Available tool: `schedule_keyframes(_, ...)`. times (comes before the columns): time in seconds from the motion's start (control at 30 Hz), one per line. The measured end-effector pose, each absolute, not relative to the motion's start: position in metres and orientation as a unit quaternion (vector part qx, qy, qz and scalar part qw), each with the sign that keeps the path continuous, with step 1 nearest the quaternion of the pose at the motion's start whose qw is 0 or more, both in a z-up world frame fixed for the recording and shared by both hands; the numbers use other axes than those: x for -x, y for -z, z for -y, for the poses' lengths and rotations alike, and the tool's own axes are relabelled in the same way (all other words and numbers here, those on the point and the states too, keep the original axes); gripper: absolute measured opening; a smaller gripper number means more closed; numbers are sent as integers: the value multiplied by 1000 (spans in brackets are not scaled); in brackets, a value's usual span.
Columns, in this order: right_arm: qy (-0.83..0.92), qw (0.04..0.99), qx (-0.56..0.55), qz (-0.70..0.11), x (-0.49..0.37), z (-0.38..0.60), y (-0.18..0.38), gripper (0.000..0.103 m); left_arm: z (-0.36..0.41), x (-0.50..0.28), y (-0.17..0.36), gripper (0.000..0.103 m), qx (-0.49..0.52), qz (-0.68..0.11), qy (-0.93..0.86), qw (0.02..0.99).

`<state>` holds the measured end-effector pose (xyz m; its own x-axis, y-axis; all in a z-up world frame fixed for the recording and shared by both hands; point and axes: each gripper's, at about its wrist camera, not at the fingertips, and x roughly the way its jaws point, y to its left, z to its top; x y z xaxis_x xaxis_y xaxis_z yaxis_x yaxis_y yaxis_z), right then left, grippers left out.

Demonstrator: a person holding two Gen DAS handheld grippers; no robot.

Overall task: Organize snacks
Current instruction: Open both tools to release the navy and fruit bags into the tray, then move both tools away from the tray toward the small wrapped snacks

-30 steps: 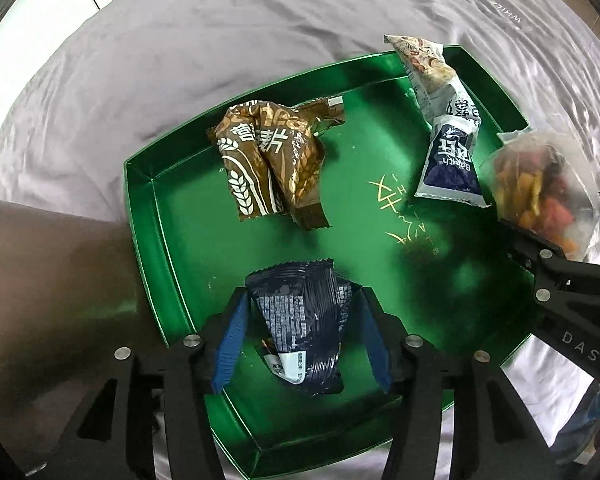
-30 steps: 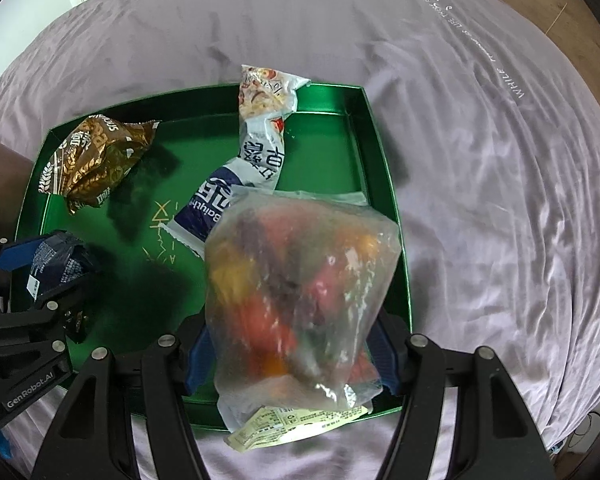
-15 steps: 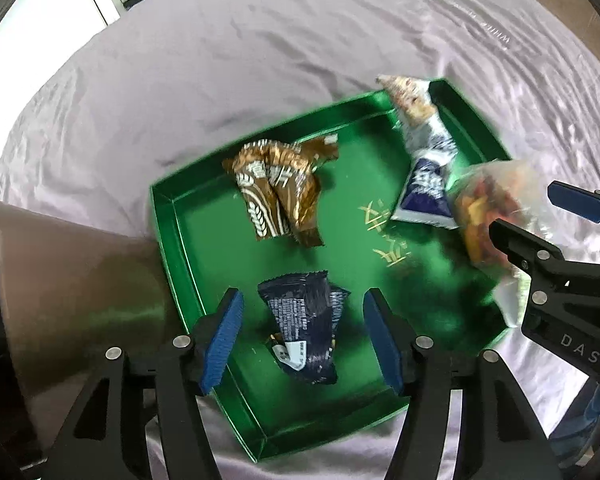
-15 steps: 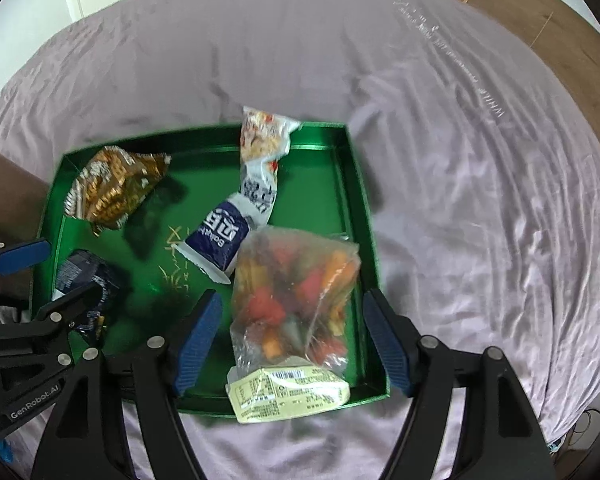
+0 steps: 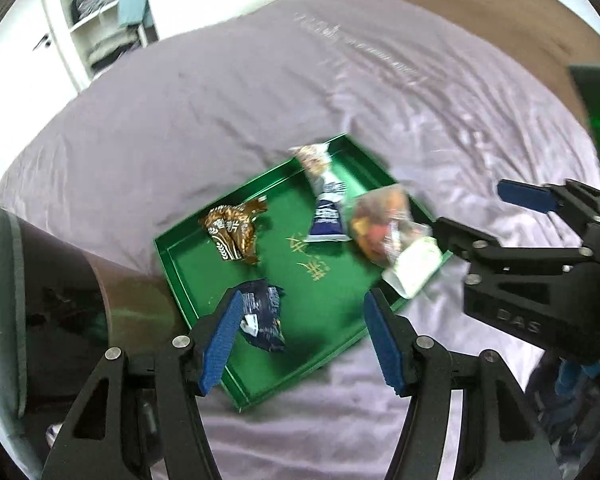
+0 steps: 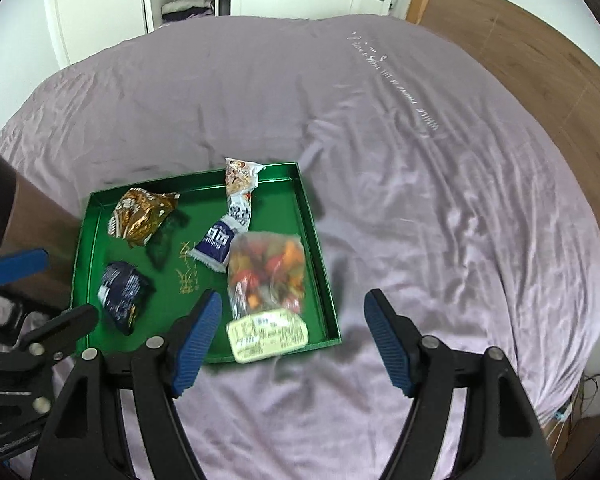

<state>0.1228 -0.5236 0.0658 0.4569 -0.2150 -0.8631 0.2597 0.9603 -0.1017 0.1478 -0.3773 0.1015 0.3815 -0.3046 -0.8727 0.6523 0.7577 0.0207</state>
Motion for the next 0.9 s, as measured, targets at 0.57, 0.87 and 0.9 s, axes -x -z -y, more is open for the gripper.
schedule_keyframes(0.57, 67, 833, 5, -550, -3, 399, -75, 85, 199, -65, -153, 57, -264, -427, 342, 795)
schedule_keyframes(0.87, -15, 830, 29, -557, -1, 311, -91, 85, 51, -107, -160, 57, -209, -459, 197, 841)
schedule_keyframes(0.9, -27, 831, 37, -555, -4, 300, -94, 85, 37, -109, -160, 57, -201, -461, 185, 844)
